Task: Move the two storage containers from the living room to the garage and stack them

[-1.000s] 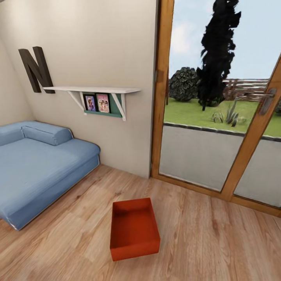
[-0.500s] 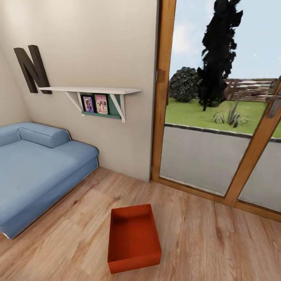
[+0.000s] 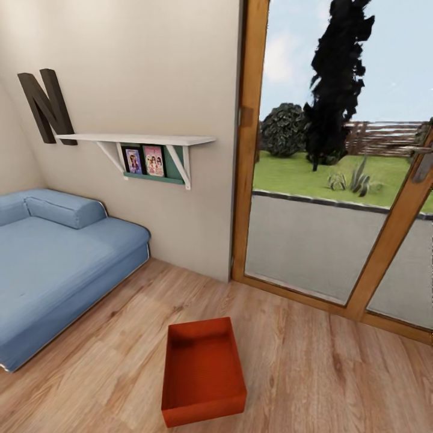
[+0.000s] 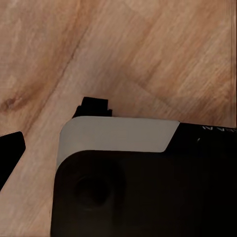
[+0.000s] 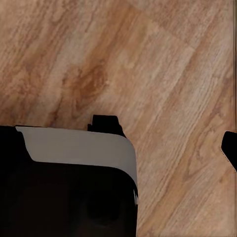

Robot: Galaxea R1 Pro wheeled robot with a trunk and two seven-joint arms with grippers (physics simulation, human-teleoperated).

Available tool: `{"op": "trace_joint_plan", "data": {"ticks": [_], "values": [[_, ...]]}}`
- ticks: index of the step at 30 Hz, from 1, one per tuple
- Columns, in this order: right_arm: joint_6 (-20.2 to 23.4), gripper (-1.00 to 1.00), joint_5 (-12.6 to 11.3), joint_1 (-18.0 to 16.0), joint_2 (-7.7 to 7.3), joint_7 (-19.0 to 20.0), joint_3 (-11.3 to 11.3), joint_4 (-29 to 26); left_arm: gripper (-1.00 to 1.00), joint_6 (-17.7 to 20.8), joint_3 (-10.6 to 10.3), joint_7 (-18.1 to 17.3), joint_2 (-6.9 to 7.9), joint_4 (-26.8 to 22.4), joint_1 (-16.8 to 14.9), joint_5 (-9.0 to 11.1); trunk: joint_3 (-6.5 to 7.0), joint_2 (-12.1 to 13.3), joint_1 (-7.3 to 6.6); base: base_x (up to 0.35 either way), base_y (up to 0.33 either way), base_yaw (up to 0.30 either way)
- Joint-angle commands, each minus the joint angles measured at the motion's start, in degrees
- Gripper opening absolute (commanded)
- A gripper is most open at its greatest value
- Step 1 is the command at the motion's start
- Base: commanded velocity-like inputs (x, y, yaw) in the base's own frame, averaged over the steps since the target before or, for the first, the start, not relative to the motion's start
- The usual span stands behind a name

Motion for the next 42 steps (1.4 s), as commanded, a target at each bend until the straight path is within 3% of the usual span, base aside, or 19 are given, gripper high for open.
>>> {"op": "trace_joint_plan", "data": {"ticks": [1, 13, 26, 42], "values": [[-0.32, 1.0, -0.57, -0.05, 0.05, -0.02, 0.48, 0.17, 1.0, -0.02, 0.11, -0.07, 0.0, 0.02, -0.03, 0.66, -0.05, -0.03, 0.0, 0.0, -0.255, 0.0], [-0.34, 1.0, -0.48, -0.03, 0.05, -0.02, 0.48, 0.17, 1.0, -0.04, 0.11, -0.07, 0.02, 0.01, -0.03, 0.8, -0.05, -0.03, 0.0, 0.0, -0.199, 0.01], [-0.84, 1.0, -0.52, -0.03, -0.02, -0.02, 0.48, 0.17, 1.0, -0.02, 0.11, -0.07, 0.05, 0.01, -0.03, 0.8, -0.28, -0.03, 0.0, 0.0, -0.004, 0.238], [-0.85, 1.0, -0.54, -0.05, -0.02, -0.02, 0.48, 0.17, 1.0, -0.03, 0.06, -0.07, 0.0, 0.01, -0.03, 0.81, -0.31, -0.03, 0.0, 0.236, 0.153, 0.017]]}}
